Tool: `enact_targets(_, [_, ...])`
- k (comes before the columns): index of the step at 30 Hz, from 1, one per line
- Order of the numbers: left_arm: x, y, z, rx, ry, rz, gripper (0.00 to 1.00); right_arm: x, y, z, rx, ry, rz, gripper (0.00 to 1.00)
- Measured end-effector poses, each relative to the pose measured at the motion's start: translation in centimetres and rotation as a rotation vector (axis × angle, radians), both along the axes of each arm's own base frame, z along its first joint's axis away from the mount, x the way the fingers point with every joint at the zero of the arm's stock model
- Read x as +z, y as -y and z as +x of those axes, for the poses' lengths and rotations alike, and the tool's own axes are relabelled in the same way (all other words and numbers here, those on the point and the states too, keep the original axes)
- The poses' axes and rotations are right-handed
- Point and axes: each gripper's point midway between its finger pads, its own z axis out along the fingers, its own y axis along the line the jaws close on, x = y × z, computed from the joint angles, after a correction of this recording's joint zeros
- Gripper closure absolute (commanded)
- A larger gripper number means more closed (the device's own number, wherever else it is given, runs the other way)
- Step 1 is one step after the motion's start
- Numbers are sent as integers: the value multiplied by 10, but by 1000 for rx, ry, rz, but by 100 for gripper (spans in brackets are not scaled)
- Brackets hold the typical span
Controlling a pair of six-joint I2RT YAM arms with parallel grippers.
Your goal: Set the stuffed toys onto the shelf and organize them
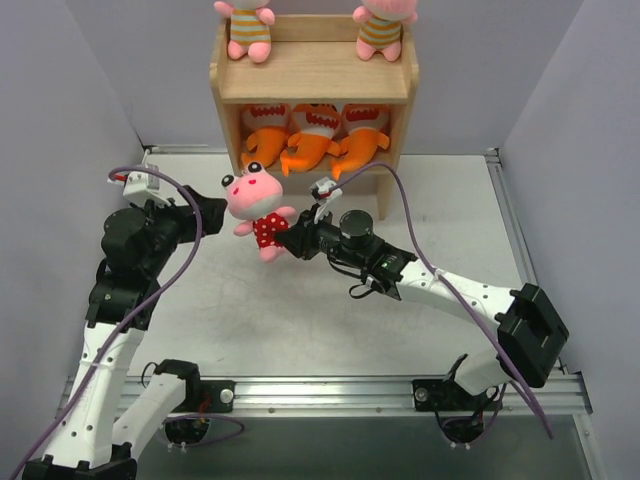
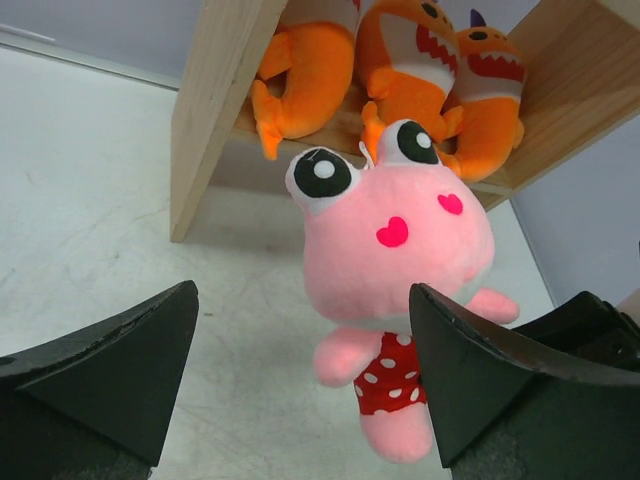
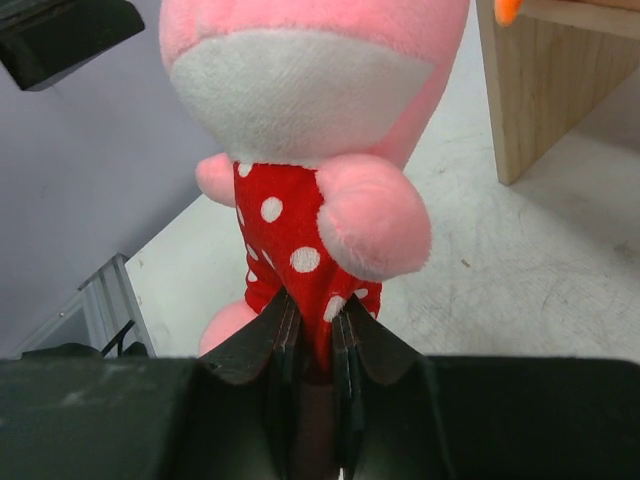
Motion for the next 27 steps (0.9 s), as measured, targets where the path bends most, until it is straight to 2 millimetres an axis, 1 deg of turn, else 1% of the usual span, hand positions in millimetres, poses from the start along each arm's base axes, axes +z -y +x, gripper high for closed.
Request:
enact_targets(2, [2, 2, 2, -14, 5, -41, 6, 4, 2, -4, 12, 13, 18, 100])
enact_targets(5, [8, 15, 2, -80, 16, -89, 6, 5, 6, -11, 31, 29, 40, 100])
enact_targets(10, [19, 32, 4, -168, 46, -150, 6, 10, 11, -16, 44, 49, 66, 100])
enact_targets(13, [15, 40, 6, -204, 39, -178, 6, 15, 16, -16, 41, 65, 88, 100])
enact_targets(18, [2, 46, 9, -231, -2, -203, 6, 24, 25, -15, 35, 88, 125, 100])
enact_targets(21, [4, 50, 10, -252, 1, -225, 5, 26, 25, -16, 43, 92, 137, 100])
enact_targets(25, [10, 57, 11, -283, 19, -264, 0, 29, 25, -18, 54, 94, 156, 100])
enact_targets(26, [12, 58, 11, -293, 27, -276, 5, 30, 25, -18, 57, 95, 160, 100])
enact_targets(27, [13, 60, 11, -301, 29, -289, 6, 32, 25, -18, 59, 98, 164, 100])
